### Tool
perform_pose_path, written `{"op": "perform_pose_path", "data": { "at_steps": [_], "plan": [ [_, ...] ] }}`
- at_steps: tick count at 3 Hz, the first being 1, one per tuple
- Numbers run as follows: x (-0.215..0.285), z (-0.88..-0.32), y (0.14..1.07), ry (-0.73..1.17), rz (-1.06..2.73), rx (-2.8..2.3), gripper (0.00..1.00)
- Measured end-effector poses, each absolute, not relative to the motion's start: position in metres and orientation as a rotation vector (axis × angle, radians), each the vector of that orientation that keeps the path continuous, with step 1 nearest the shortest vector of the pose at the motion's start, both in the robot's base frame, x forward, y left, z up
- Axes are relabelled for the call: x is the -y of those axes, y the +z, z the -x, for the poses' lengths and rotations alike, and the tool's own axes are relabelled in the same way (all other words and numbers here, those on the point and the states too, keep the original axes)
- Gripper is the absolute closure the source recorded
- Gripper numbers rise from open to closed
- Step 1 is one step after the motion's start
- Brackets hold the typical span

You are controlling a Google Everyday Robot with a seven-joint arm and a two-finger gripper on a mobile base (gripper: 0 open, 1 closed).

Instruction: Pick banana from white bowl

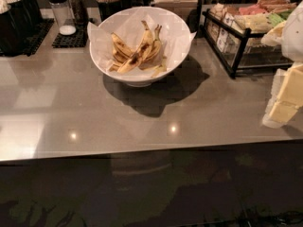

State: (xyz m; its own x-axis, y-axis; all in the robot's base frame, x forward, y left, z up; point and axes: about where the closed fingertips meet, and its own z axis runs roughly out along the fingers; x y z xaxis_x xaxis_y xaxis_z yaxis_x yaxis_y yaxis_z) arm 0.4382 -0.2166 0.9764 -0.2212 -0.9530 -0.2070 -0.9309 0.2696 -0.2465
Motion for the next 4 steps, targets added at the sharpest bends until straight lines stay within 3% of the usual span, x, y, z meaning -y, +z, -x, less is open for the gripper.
{"op": "perform_pose_path", "data": {
  "at_steps": [2, 4],
  "plan": [
    [0.185, -0.466, 0.991, -0.06, 1.859, -2.056, 0.0],
    [0.031, -0.546, 1.015, 0.215, 2.307, -1.283, 0.0]
  ]
}}
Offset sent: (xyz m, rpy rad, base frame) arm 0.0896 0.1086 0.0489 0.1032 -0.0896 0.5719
